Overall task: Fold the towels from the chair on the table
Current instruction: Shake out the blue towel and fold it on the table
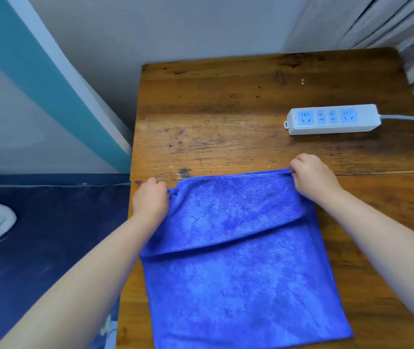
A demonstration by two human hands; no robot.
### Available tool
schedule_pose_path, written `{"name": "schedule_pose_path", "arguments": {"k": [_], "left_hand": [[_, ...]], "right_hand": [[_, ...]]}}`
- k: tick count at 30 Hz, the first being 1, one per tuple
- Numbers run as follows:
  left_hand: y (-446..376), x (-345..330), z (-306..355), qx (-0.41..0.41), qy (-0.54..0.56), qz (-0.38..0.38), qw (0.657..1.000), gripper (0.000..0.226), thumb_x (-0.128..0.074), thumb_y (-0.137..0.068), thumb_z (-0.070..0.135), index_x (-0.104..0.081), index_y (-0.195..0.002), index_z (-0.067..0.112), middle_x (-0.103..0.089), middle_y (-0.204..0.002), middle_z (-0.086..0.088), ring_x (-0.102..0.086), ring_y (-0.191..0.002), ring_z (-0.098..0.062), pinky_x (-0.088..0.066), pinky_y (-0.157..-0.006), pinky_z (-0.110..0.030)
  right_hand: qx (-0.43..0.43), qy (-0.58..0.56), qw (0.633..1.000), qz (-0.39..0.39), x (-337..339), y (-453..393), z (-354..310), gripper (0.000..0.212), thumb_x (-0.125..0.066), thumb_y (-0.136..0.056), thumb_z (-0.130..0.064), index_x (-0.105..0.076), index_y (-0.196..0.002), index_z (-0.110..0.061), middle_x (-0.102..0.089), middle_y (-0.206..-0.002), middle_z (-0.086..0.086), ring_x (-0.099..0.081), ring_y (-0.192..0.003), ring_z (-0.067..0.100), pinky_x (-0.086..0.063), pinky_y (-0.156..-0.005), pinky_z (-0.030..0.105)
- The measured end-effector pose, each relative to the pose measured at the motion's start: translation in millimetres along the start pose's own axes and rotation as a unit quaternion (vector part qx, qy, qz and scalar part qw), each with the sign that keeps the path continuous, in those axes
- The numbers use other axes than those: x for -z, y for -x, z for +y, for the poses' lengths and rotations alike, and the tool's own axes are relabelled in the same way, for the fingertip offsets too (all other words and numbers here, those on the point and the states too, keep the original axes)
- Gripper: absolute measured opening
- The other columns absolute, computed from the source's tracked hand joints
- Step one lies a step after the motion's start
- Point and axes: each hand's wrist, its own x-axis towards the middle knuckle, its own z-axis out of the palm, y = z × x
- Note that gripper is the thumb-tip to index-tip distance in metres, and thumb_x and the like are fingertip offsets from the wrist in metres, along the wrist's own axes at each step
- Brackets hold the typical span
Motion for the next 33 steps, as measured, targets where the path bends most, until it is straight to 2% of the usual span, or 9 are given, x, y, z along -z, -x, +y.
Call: {"name": "schedule_pose_path", "arguments": {"k": [4,8,12,18,21,25,28,30,33], "left_hand": [[-0.7,3.9,-1.0,-0.016,0.001,-0.012,1.0,0.019,-0.042,-0.091,0.012,-0.056,-0.097,0.002,-0.05,-0.107,-0.015,-0.055,-0.093,-0.035,-0.037,-0.064,-0.035],[-5.4,6.1,1.5,-0.021,0.133,-0.057,0.989,0.011,-0.05,-0.084,0.008,-0.059,-0.084,0.002,-0.046,-0.092,-0.013,-0.052,-0.096,-0.033,-0.039,-0.075,-0.031],[-6.1,9.0,0.4,0.036,0.245,-0.052,0.967,0.024,-0.058,-0.078,0.006,-0.046,-0.058,0.011,-0.055,-0.079,-0.013,-0.05,-0.078,-0.027,-0.03,-0.06,-0.025],[-5.0,16.3,-18.2,0.044,0.292,-0.01,0.955,0.035,-0.064,-0.078,0.008,-0.044,-0.052,0.018,-0.051,-0.06,-0.003,-0.046,-0.069,-0.023,-0.032,-0.053,-0.025],[-3.6,20.5,-29.1,0.038,0.281,0.014,0.959,0.03,-0.067,-0.08,0.013,-0.049,-0.056,0.016,-0.054,-0.067,-0.005,-0.048,-0.073,-0.021,-0.031,-0.064,-0.025],[3.2,24.8,-39.0,0.02,0.255,0.014,0.967,0.03,-0.068,-0.08,0.012,-0.048,-0.057,0.016,-0.049,-0.062,0.001,-0.047,-0.072,-0.021,-0.03,-0.063,-0.026],[9.1,31.4,-40.5,-0.009,0.219,0.014,0.976,0.027,-0.067,-0.081,0.012,-0.048,-0.062,0.014,-0.053,-0.069,-0.003,-0.051,-0.075,-0.025,-0.033,-0.063,-0.027],[14.5,40.9,-36.5,-0.032,0.189,0.019,0.981,0.016,-0.063,-0.083,0.013,-0.05,-0.074,0.012,-0.056,-0.078,-0.005,-0.055,-0.084,-0.029,-0.035,-0.065,-0.029],[22.1,63.7,-27.2,-0.074,0.076,0.011,0.994,0.022,-0.049,-0.092,0.015,-0.054,-0.113,0.012,-0.058,-0.11,-0.007,-0.054,-0.104,-0.027,-0.043,-0.077,-0.033]], "right_hand": [[-0.016,0.003,0.999,-0.043,2.2,-8.2,-8.1,0.015,-0.047,-0.084,-0.001,-0.058,-0.095,0.0,-0.054,-0.104,0.018,-0.051,-0.099,0.034,-0.043,-0.076,0.035],[-0.02,0.03,0.998,-0.052,3.1,-9.2,-15.3,0.016,-0.047,-0.081,-0.004,-0.056,-0.095,-0.002,-0.058,-0.103,0.017,-0.054,-0.098,0.034,-0.042,-0.074,0.035],[-0.029,0.027,0.998,-0.058,2.2,-10.9,-14.9,0.018,-0.045,-0.081,-0.002,-0.052,-0.097,-0.001,-0.061,-0.105,0.02,-0.057,-0.097,0.035,-0.037,-0.067,0.033],[-0.006,0.027,0.998,-0.054,1.7,-9.1,-1.8,0.013,-0.046,-0.085,-0.003,-0.049,-0.097,-0.003,-0.063,-0.098,0.021,-0.058,-0.09,0.036,-0.033,-0.06,0.03],[0.008,0.008,0.999,-0.046,1.2,-6.0,7.8,0.007,-0.045,-0.087,-0.002,-0.048,-0.093,-0.004,-0.063,-0.095,0.021,-0.057,-0.085,0.036,-0.034,-0.059,0.03],[0.008,-0.01,0.999,-0.042,4.9,0.8,9.4,0.014,-0.046,-0.089,-0.004,-0.039,-0.084,-0.014,-0.063,-0.091,0.016,-0.047,-0.07,0.025,-0.033,-0.056,0.028],[0.008,-0.014,0.998,-0.063,14.9,9.7,7.0,0.013,-0.048,-0.089,-0.004,-0.048,-0.094,-0.016,-0.063,-0.103,0.013,-0.054,-0.081,0.025,-0.039,-0.06,0.026],[0.007,0.004,0.997,-0.072,27.6,12.1,7.3,0.028,-0.048,-0.089,-0.002,-0.055,-0.114,-0.012,-0.06,-0.118,0.013,-0.056,-0.104,0.029,-0.046,-0.077,0.03],[0.008,0.06,0.994,-0.092,54.0,14.6,2.5,0.023,-0.048,-0.086,0.0,-0.061,-0.103,-0.008,-0.061,-0.111,0.012,-0.057,-0.101,0.028,-0.044,-0.074,0.029]]}}
